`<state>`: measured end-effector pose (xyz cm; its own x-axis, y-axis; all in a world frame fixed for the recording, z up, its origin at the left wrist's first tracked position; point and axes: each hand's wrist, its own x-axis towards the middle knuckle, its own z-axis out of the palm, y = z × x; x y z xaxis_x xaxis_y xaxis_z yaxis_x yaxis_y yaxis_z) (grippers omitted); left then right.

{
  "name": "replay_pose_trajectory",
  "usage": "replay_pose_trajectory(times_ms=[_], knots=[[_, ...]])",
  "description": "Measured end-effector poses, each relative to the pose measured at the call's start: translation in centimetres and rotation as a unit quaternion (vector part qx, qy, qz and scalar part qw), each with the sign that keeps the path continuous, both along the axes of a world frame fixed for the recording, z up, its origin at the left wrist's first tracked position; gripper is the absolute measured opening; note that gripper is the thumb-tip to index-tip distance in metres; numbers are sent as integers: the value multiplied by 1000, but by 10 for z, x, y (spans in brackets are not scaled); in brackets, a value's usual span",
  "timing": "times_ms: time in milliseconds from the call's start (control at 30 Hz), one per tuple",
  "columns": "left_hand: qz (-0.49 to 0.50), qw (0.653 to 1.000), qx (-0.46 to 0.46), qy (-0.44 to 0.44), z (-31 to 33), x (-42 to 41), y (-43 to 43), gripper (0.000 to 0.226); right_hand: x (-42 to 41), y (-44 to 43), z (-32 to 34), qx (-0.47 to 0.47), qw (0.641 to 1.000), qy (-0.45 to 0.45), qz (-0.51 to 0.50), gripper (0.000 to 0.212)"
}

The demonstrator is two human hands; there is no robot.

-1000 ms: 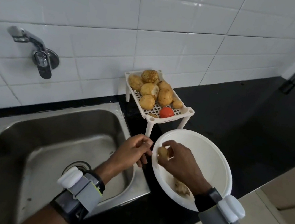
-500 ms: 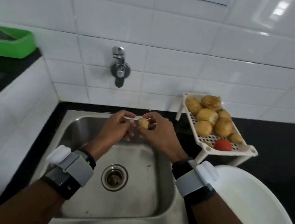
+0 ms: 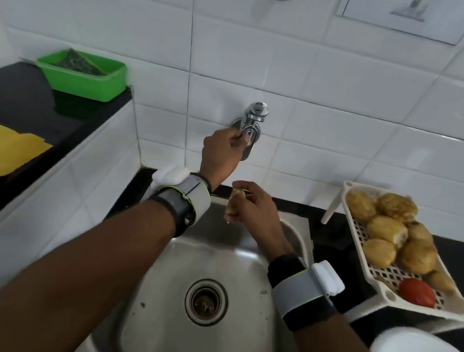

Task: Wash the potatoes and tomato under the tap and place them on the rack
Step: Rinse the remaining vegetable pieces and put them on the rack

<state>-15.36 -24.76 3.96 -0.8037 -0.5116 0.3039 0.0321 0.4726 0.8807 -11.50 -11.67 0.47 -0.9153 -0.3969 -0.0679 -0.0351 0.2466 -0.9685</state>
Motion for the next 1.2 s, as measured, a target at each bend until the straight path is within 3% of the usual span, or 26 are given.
replay_pose_trajectory(times_ms=[100, 367, 500, 633, 733, 800, 900, 967, 1100, 1200], knots=[[34, 999, -15, -6, -2, -7, -1, 35, -2, -5, -4, -18, 1000, -14, -6, 24], [39, 981, 188, -10, 1, -3, 3, 17, -4, -14, -16, -57, 995, -61, -46, 26], [25, 973, 230, -19, 3, 0, 3, 16, -2, -15, -22, -63, 992, -99, -47, 18], [-26, 963, 262, -53, -7, 12, -3, 21, 3, -14, -28, -84, 987, -131, -37, 13], [-38, 953, 269, -131, -36, 38, 1, 18, 11, -15, -31, -114, 982, -149, -39, 8], [-41, 948, 246, -196, -61, 60, 8, 15, 14, -15, -41, -92, 986, -130, -41, 9], [-96, 920, 293, -241, -89, 90, 22, 17, 24, -11, -60, 72, 997, -20, -15, 24], [-95, 923, 286, -240, -101, 98, 26, 18, 33, -8, -65, 154, 986, 63, 12, 21], [-52, 944, 226, -234, -106, 101, 21, 24, 45, -9, -64, 180, 968, 173, 25, 11], [-50, 942, 249, -219, -103, 106, 15, 25, 50, -7, -63, 158, 972, 173, 33, 10]])
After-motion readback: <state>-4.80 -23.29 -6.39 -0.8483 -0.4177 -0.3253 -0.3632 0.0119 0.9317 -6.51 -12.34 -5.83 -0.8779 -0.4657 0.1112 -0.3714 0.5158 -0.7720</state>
